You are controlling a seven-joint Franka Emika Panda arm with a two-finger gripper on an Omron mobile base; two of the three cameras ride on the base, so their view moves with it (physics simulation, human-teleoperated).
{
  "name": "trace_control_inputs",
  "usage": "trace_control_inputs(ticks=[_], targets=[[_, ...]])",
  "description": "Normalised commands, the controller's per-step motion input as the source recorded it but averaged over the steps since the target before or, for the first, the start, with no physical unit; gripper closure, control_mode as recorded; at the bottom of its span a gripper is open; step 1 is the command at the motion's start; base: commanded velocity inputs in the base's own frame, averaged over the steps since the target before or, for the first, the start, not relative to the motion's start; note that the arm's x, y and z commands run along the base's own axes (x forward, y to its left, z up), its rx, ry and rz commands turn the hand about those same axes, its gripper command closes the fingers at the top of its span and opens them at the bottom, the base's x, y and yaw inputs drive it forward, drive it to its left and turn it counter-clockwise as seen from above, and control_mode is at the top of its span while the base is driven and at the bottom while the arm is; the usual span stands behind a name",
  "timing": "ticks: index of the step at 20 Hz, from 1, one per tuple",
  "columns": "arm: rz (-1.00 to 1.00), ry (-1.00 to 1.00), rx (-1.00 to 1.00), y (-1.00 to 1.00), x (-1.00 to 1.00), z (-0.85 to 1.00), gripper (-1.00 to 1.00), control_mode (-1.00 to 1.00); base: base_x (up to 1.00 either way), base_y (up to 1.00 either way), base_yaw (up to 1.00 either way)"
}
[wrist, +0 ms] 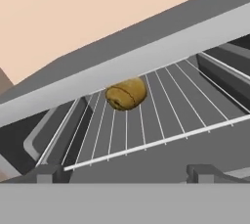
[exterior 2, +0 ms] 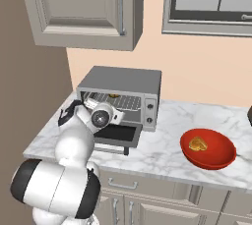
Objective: Pick up the heated bread from the toaster oven and place it in the bowl. Then move the bread bowl to the dining counter.
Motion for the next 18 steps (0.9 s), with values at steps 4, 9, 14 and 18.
trace_control_inputs(ticks=[4, 9, 14, 18], targets=[[-0.01, 0.00, -0.01, 0.00, 0.12, -0.12, -1.00, -1.00, 0.00, 0.00, 0.00], [-0.02, 0.01, -0.03, 0.01, 0.15, -0.06, -1.00, -1.00, 0.00, 0.00, 0.00], [-0.03, 0.04, -0.05, 0.03, 0.17, -0.06, -1.00, -1.00, 0.00, 0.00, 0.00], [-0.03, 0.01, -0.02, 0.01, 0.11, 0.00, -1.00, -1.00, 0.00, 0.00, 0.00]])
